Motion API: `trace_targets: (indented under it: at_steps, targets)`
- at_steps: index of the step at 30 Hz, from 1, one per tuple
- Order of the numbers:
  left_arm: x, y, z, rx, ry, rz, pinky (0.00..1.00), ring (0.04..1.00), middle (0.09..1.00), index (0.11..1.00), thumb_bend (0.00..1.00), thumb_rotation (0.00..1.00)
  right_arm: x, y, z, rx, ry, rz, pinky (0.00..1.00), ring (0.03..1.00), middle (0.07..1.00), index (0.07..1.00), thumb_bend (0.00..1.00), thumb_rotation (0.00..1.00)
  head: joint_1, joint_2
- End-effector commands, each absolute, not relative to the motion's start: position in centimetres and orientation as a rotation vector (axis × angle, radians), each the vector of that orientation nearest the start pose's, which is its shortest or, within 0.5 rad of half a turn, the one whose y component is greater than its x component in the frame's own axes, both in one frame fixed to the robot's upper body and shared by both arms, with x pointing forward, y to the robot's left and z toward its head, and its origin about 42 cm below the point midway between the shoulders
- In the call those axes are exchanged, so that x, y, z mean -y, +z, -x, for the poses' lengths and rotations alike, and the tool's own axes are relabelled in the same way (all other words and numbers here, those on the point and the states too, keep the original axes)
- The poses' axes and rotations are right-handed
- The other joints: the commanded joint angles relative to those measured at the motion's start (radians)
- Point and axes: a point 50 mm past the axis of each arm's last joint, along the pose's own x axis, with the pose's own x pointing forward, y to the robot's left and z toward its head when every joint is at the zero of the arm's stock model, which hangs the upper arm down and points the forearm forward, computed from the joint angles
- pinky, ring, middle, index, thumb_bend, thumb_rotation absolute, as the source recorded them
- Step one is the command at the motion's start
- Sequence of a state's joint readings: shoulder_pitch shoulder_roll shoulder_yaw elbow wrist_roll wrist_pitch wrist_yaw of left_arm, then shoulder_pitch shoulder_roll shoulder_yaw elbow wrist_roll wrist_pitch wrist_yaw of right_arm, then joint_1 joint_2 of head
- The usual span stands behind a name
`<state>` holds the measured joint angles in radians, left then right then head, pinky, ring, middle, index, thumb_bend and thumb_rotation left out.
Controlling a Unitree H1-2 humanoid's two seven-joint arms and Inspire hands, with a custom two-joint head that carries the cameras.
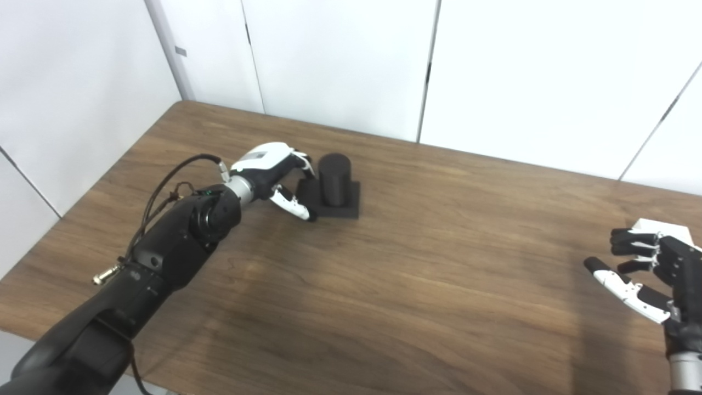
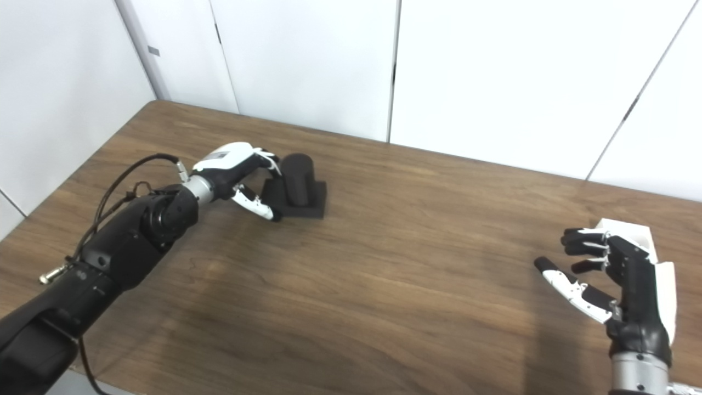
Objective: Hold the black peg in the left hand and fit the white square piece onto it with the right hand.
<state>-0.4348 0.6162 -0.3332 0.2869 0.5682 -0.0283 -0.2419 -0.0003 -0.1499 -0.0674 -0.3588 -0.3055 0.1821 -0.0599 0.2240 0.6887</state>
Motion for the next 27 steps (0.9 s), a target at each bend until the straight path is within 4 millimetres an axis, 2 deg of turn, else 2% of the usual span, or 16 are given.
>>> trace_targets:
  at_steps: [1,5,11,13,27]
  targets:
    - [-32.3,18.1,-40.6,0.1,-0.482,-1.335,0.94,0.964,0.902,0.49,0.52,0.07,27.1,20.7,-27.6,0.295,-0.205,0.463,0.44,0.568,0.634,0.491,0.5,0.11,0.001,0.0]
    - [-31.1,18.0,-40.2,0.179,-0.536,-1.334,0.93,0.957,0.888,0.488,0.52,0.06,27.0,20.7,-27.5,0.29,-0.199,0.444,0.45,0.581,0.638,0.491,0.5,0.11,-0.009,0.005]
    - [-28.8,18.2,-39.4,0.234,-0.626,-1.349,0.97,0.964,0.898,0.487,0.52,0.07,27.0,20.6,-27.5,0.298,-0.197,0.451,0.46,0.586,0.643,0.492,0.5,0.11,-0.029,0.012]
    - [-28.1,18.1,-39.1,0.264,-0.652,-1.354,0.95,0.956,0.893,0.488,0.52,0.07,27.1,20.5,-27.5,0.306,-0.197,0.457,0.46,0.584,0.64,0.491,0.5,0.11,-0.034,0.013]
    - [-22.1,15.3,-37.3,0.352,-0.85,-1.293,0.9,0.94,0.885,0.489,0.52,0.06,27.1,19.9,-27.8,0.325,-0.19,0.459,0.46,0.581,0.635,0.492,0.5,0.11,-0.086,0.03]
